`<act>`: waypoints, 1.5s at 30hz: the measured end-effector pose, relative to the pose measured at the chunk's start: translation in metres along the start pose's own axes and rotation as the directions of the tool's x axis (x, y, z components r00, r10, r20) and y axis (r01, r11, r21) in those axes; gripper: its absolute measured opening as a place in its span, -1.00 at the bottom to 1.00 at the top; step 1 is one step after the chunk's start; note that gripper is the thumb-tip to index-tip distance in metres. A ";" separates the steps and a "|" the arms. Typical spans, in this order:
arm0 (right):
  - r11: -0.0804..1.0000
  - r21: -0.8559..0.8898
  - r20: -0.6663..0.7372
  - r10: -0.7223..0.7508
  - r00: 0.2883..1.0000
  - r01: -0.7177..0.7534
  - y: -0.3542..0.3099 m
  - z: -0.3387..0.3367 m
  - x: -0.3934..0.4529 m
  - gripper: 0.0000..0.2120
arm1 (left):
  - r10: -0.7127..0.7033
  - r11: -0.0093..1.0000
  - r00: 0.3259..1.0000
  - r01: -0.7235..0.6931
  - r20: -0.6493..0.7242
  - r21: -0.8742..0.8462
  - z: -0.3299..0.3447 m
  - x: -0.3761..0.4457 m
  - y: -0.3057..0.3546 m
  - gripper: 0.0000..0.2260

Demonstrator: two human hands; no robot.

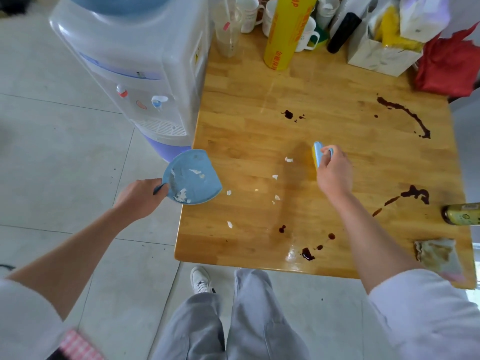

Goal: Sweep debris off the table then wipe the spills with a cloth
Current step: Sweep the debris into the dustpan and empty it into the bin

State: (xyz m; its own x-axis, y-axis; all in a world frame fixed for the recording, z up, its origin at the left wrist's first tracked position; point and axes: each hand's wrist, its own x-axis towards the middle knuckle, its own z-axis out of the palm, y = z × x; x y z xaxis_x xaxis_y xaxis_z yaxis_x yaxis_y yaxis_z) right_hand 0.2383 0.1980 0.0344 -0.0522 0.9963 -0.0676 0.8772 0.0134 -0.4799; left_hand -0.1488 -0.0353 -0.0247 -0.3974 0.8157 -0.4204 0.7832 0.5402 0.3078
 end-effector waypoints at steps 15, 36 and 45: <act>0.948 0.092 0.140 -0.315 0.939 0.304 -0.052 0.023 -0.026 -0.76 | -0.115 0.993 0.993 0.115 -0.016 0.003 0.000 -0.008 -0.044 -0.60; 0.857 0.180 0.286 -0.515 0.808 0.482 -0.142 0.059 -0.011 -0.73 | -0.131 0.991 0.987 0.128 -0.091 -0.034 -0.001 -0.038 -0.063 -0.62; 0.810 0.253 0.409 -0.585 0.701 0.529 -0.166 0.105 -0.031 -0.81 | -0.126 0.991 0.991 0.125 -0.033 -0.039 0.010 -0.053 -0.054 -0.63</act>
State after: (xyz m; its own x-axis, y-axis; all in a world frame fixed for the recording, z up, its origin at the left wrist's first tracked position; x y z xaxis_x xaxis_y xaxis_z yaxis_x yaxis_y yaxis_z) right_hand 0.0441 0.1558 0.0246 -0.7444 0.6560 -0.1244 0.5628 0.5162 -0.6456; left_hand -0.1653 -0.1100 -0.0278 -0.5084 0.7477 -0.4272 0.7085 0.6452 0.2859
